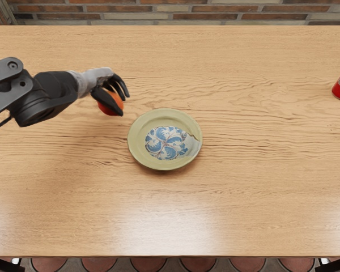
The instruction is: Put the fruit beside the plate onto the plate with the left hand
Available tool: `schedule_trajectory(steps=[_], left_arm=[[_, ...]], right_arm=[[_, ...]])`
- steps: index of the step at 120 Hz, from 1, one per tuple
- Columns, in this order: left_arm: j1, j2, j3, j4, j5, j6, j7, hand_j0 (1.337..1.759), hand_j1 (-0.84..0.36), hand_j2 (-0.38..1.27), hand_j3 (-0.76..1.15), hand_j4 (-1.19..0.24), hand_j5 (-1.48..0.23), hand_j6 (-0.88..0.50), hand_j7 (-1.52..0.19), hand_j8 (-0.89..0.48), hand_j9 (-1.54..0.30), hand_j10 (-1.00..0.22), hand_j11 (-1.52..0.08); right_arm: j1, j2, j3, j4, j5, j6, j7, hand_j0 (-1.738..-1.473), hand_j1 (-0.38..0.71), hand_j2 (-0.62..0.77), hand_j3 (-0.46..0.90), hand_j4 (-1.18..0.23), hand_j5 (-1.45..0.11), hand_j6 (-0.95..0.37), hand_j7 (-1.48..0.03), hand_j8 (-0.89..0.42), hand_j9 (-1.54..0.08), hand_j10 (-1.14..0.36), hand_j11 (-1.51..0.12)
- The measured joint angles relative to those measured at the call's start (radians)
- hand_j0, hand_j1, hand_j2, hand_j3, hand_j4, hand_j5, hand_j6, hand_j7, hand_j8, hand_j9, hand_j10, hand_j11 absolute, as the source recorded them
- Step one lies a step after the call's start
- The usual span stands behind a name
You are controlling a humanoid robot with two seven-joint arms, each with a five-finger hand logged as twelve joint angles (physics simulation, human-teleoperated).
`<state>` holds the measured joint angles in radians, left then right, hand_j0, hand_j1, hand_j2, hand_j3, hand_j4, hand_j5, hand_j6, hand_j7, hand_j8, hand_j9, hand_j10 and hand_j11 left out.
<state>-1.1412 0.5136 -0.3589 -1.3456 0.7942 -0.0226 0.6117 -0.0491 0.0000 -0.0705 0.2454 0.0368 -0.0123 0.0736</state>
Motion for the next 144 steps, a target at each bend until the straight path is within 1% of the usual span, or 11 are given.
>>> schedule_trajectory(steps=[13, 23, 31, 37, 56, 66, 85, 102, 115, 134, 144], left_arm=[[0.002, -0.077, -0.015, 0.000, -0.019, -0.020, 0.000, 1.646, -0.31, 0.22, 0.00, -0.72, -1.02, -0.59, -1.01, -0.39, -1.00, -0.40, -1.00], [0.019, -0.143, -0.015, -0.001, -0.027, -0.029, 0.000, 1.647, -0.32, 0.24, 0.00, -0.73, -1.04, -0.59, -1.03, -0.38, -1.01, -0.37, -1.01], [0.035, -0.168, -0.007, 0.000, -0.030, -0.033, 0.000, 1.648, -0.35, 0.27, 0.00, -0.74, -1.05, -0.59, -1.05, -0.36, -1.02, -0.39, -1.02], [0.043, -0.171, 0.000, 0.000, -0.031, -0.035, 0.000, 1.648, -0.34, 0.25, 0.00, -0.74, -1.07, -0.60, -1.07, -0.37, -1.03, -0.34, -1.03], [0.039, -0.191, 0.010, 0.001, -0.025, -0.037, 0.000, 1.649, -0.33, 0.27, 0.00, -0.75, -1.05, -0.68, -1.04, -0.40, -1.02, -0.41, -1.02], [0.029, -0.199, 0.017, 0.000, -0.026, -0.036, -0.001, 1.652, -0.26, 0.21, 0.00, -0.63, -0.88, -0.61, -0.87, -0.40, -0.85, -0.39, -0.85], [0.005, -0.177, 0.000, -0.005, -0.030, -0.100, -0.001, 1.655, 0.02, 0.11, 0.00, -0.33, -0.46, -0.32, -0.45, -0.23, -0.44, -0.22, -0.45], [0.005, -0.158, -0.067, -0.009, -0.064, -0.214, -0.001, 1.657, 0.18, 0.06, 0.00, -0.17, -0.24, -0.17, -0.24, -0.12, -0.23, -0.12, -0.23], [0.007, -0.079, -0.165, -0.010, -0.154, -0.361, -0.001, 1.657, 0.24, 0.03, 0.00, -0.11, -0.15, -0.11, -0.15, -0.08, -0.15, -0.08, -0.15], [0.027, 0.084, -0.297, -0.006, -0.435, -0.538, -0.001, 1.658, 0.29, 0.02, 0.00, -0.06, -0.08, -0.06, -0.08, -0.05, -0.08, -0.04, -0.08], [0.092, 0.193, -0.325, -0.002, -0.634, -0.566, -0.001, 1.658, 0.30, 0.01, 0.00, -0.04, -0.06, -0.04, -0.06, -0.03, -0.06, -0.03, -0.06]], right_arm=[[0.000, 0.000, 0.000, 0.000, 0.000, 0.000, 0.000, -1.658, -0.34, 0.00, 0.00, -0.01, -0.01, -0.01, -0.01, -0.01, -0.01, -0.01, -0.01], [0.000, 0.000, 0.000, 0.000, 0.000, 0.000, 0.000, -1.658, -0.34, 0.00, 0.00, -0.01, -0.01, -0.01, -0.01, -0.01, -0.01, -0.01, -0.01], [0.000, 0.000, 0.000, 0.000, 0.000, 0.000, 0.000, -1.658, -0.34, 0.00, 0.00, -0.01, -0.01, -0.01, -0.01, -0.01, -0.01, -0.01, -0.01], [0.000, 0.000, 0.000, 0.000, 0.000, 0.000, 0.000, -1.658, -0.34, 0.00, 0.00, -0.01, -0.01, -0.01, -0.01, -0.01, -0.01, -0.01, -0.01], [0.000, 0.000, 0.000, 0.000, 0.000, 0.000, 0.000, -1.658, -0.34, 0.00, 0.00, -0.01, -0.01, -0.01, -0.01, -0.01, -0.01, -0.01, -0.01], [0.000, 0.000, 0.000, 0.000, 0.000, 0.000, 0.000, -1.658, -0.34, 0.00, 0.00, -0.01, -0.01, -0.01, -0.01, -0.01, -0.01, -0.01, -0.01], [0.000, 0.000, 0.000, 0.000, 0.000, 0.000, 0.000, -1.658, -0.34, 0.00, 0.00, -0.01, -0.01, -0.01, -0.01, -0.01, -0.01, -0.01, -0.01], [0.000, 0.000, 0.000, 0.000, 0.000, 0.000, 0.000, -1.658, -0.34, 0.00, 0.00, -0.01, -0.01, -0.01, -0.01, -0.01, -0.01, -0.01, -0.01], [0.000, 0.000, 0.000, 0.000, 0.000, 0.000, 0.000, -1.658, -0.34, 0.00, 0.00, -0.01, -0.01, -0.01, -0.01, -0.01, -0.01, -0.01, -0.01], [0.000, 0.000, 0.000, 0.000, 0.000, 0.000, 0.000, -1.658, -0.34, 0.00, 0.00, -0.01, -0.01, -0.01, -0.01, -0.01, -0.01, -0.01, -0.01], [0.000, 0.000, 0.000, 0.000, 0.000, 0.000, 0.000, -1.658, -0.34, 0.00, 0.00, -0.01, -0.01, -0.01, -0.01, -0.01, -0.01, -0.01, -0.01]])
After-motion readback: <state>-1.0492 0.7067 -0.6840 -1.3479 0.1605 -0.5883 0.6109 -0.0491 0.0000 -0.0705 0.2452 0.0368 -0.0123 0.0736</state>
